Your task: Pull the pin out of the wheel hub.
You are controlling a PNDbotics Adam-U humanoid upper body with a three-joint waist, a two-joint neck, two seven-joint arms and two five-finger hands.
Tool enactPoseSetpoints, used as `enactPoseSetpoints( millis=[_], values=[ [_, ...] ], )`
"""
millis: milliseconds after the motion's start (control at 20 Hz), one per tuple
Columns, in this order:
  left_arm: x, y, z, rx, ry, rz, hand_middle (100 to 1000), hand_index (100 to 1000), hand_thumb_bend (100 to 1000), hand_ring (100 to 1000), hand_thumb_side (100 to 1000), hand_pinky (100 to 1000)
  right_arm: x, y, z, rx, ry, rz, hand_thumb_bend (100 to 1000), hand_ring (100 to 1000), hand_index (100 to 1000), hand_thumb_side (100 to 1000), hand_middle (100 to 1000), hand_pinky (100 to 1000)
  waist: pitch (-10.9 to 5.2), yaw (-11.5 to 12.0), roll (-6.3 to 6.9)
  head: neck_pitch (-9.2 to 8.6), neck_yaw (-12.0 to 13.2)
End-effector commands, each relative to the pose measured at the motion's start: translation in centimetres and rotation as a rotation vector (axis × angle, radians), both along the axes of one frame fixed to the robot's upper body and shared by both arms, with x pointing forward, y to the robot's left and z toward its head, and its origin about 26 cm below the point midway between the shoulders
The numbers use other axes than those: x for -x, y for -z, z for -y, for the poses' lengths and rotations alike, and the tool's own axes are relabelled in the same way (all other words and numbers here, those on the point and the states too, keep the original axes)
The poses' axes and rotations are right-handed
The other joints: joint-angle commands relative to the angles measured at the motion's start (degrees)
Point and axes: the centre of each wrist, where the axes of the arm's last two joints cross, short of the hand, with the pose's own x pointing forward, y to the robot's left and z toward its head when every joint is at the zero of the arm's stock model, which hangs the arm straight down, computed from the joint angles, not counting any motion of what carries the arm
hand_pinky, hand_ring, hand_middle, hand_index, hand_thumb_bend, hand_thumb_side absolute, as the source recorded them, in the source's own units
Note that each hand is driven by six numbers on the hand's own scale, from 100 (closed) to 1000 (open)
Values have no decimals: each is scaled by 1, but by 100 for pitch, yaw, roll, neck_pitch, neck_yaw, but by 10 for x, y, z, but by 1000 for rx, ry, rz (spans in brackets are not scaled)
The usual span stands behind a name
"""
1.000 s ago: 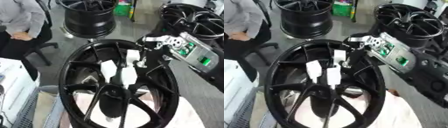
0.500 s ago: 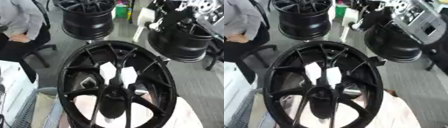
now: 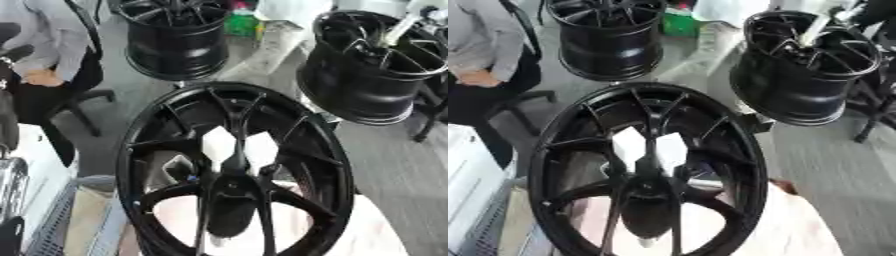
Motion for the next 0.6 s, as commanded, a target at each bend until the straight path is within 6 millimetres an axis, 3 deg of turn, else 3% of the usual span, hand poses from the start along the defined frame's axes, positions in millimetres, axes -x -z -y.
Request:
enactPoseSetpoints(
  millis=[50, 100, 200, 250, 350, 600],
  values=[
    [1, -12, -3, -28, -13, 42, 654, 853, 100, 832, 710, 764, 28, -29, 59, 33, 161, 73, 170, 689, 574, 100, 517, 772, -33, 17, 23, -69, 8],
    [0, -13, -2, -29, -12, 45, 654, 852, 100, 832, 710, 764, 36, -30, 72, 44, 180, 64, 236, 746, 684, 100, 648, 796, -18, 30, 29, -73, 2],
    [0, -13, -2, -29, -9, 48, 654, 853, 100, 832, 710, 764, 48, -30, 86, 77, 182, 38, 266, 818, 794, 100, 785, 829, -5, 46, 37, -82, 0],
    [0, -13, -1, -30, -8, 48, 654, 853, 100, 833, 711, 764, 53, -30, 92, 92, 182, 27, 241, 851, 839, 214, 835, 845, -5, 45, 39, -80, 3],
    [0, -13, -1, -29, -5, 46, 654, 853, 100, 833, 711, 764, 63, -28, 101, 115, 178, 15, 188, 851, 849, 331, 844, 844, -15, 51, 42, -73, -7],
    [-1, -13, 1, -32, 8, 44, 655, 852, 100, 833, 710, 764, 84, -26, 115, 127, 163, 98, 121, 817, 814, 328, 812, 822, -42, 117, 46, -50, -76]
  ],
)
